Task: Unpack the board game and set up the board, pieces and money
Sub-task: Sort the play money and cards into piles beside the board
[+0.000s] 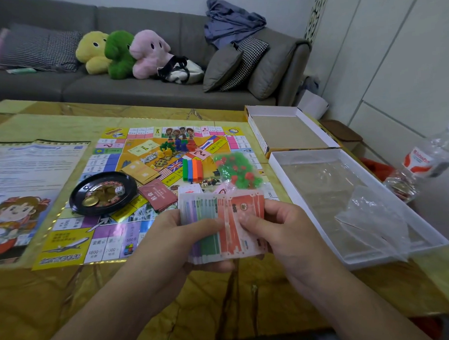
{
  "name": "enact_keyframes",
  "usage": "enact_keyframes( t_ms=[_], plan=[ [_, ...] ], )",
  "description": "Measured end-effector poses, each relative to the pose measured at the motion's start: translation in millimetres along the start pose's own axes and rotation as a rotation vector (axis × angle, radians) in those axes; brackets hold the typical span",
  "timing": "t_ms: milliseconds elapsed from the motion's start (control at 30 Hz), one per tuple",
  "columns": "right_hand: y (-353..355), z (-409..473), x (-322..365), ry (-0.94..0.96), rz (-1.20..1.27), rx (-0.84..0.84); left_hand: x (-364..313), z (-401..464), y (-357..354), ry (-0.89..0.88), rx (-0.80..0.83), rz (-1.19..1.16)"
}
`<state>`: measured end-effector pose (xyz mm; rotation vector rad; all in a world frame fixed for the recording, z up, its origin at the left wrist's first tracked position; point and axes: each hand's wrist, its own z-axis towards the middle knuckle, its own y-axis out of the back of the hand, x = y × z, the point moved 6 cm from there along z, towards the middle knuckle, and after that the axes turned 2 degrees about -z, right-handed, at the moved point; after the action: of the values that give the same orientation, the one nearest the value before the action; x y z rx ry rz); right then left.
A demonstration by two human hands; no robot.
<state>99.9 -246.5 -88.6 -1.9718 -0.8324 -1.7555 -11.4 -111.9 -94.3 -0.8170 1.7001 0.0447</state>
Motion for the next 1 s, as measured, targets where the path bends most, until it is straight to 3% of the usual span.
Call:
enact_keyframes(
  t_ms=[267, 367, 467, 533, 633, 733, 800, 900, 1000],
  plan=[
    [6, 2, 0, -0.007, -0.004, -0.034, 1, 2, 3, -0.028, -0.051, 0.023],
    [11, 2, 1, -0.012, -0.039, -0.096, -3, 4, 11, -0.056, -0.15, 0.115],
    [12, -3, 10, 0.203, -0.653, -0.208, -10, 8, 29, -0.096, -0.316, 0.238],
    [-9, -6, 5, 0.256, -1.061, -0.087, -11, 10, 37, -0.075, -0.359, 0.22],
    [-35, -8, -20, 0.159, -1.33, 0.06, -11, 12, 40, -0.051, -0.365, 0.234],
    [-35, -4, -25, 0.123, -1.272, -0.017, -10, 12, 37, -0.057, -0.344, 0.243],
    [-28, 0, -27, 0.046, -1.109, -0.072, -10, 13, 37, -0.061, -0.327, 0.249],
    [-27, 3, -34, -0.059, -0.75, -0.051, -12, 14, 37, -0.068, -0.313, 0.239],
    [-40, 3, -39, -0.124, -0.631, -0.006, -14, 16, 37, -0.07, -0.311, 0.216]
  ],
)
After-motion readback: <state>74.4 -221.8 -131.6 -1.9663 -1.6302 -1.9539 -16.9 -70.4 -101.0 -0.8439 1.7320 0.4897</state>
